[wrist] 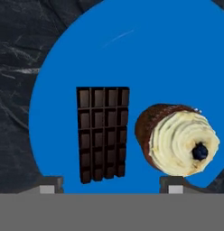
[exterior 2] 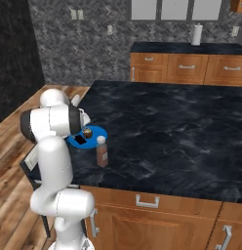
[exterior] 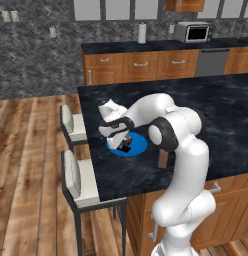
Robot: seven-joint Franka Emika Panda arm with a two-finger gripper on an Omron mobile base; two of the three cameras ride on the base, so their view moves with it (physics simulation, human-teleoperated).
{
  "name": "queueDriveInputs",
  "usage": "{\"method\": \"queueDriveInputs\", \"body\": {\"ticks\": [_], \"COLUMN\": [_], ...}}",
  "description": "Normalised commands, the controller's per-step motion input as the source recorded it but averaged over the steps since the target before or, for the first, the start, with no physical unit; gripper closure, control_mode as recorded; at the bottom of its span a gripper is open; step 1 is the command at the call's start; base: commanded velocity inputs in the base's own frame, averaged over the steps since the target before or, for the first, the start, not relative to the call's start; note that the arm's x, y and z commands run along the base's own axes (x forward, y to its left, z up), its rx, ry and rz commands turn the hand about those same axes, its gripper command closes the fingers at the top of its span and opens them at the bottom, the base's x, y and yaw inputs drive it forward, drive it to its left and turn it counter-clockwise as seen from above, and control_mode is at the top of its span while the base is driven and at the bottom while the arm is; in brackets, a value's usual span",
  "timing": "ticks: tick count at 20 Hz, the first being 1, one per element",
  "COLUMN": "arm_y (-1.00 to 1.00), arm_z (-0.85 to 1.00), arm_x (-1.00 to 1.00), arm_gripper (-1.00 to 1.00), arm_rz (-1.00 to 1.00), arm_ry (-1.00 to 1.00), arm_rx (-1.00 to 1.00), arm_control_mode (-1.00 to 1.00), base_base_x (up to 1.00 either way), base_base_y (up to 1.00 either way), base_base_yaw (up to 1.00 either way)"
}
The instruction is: Take the cinnamon bottle from the cabinet and place it on the dining table, next to the plate with the cupcake. Then take the chocolate from the dining counter and place it on the cupcake plate.
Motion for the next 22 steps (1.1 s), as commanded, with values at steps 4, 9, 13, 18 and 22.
{"method": "queueDriveInputs", "body": {"ticks": [4, 9, 13, 18, 22], "arm_y": [0.00, 0.00, 0.00, 0.01, 0.17], "arm_z": [0.17, 0.79, 0.97, 0.98, 0.81], "arm_x": [-0.11, -0.51, -0.85, -1.00, -1.00], "arm_gripper": [-1.00, -1.00, -1.00, -1.00, -1.00], "arm_rz": [0.00, 0.00, 0.00, 0.01, 0.04], "arm_ry": [-0.08, -0.07, -0.13, -0.24, -0.25], "arm_rx": [-0.02, -0.01, 0.00, -0.01, 0.00], "arm_control_mode": [-1.00, -1.00, -1.00, -1.00, -1.00], "base_base_x": [0.00, 0.00, 0.00, 0.00, 0.00], "base_base_y": [0.00, 0.00, 0.00, 0.00, 0.00], "base_base_yaw": [0.00, 0.00, 0.00, 0.00, 0.00]}}
